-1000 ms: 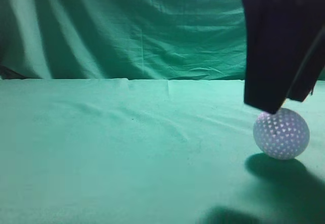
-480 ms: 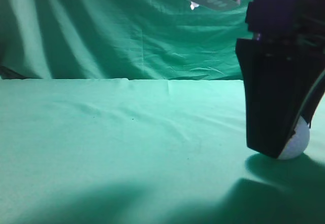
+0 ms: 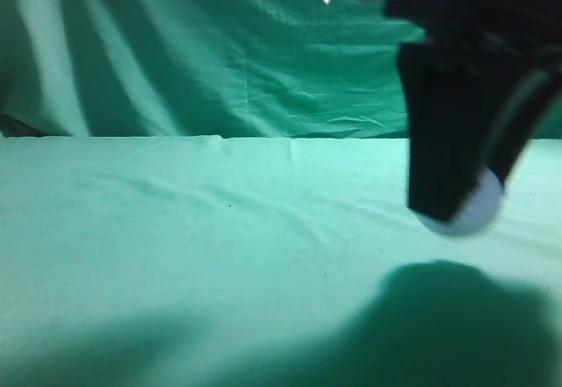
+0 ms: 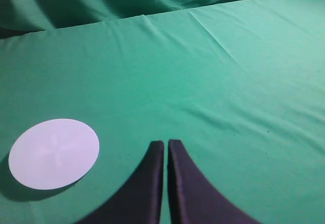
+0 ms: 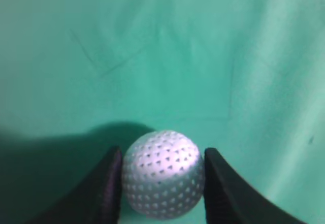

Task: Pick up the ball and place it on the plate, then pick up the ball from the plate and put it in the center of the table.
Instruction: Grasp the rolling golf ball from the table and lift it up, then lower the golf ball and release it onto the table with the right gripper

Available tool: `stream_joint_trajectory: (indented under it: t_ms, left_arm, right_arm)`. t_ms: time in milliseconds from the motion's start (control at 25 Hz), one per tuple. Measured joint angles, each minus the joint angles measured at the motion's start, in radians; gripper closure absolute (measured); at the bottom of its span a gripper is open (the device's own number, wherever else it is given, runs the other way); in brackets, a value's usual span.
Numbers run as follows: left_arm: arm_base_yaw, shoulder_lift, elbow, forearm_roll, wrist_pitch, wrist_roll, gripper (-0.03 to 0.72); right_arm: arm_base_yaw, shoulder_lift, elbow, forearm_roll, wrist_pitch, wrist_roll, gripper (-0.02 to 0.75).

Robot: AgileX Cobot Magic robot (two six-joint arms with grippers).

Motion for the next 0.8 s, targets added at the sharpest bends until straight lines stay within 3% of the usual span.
stream_joint_trajectory:
  t_ms: [440,800]
  left_arm:
    - [0.000,-0.049,0.000,0.000,0.000,0.000,0.688]
    - [0.000,-0.082,0.000,0.000,-0.002,0.000,0.688]
  right_arm:
    - [0.000,0.042,-0.417,0.000,0.026,0.007,0.414]
    - [0.027,0.338,-0.723,0.001,-0.002,0.001,0.414]
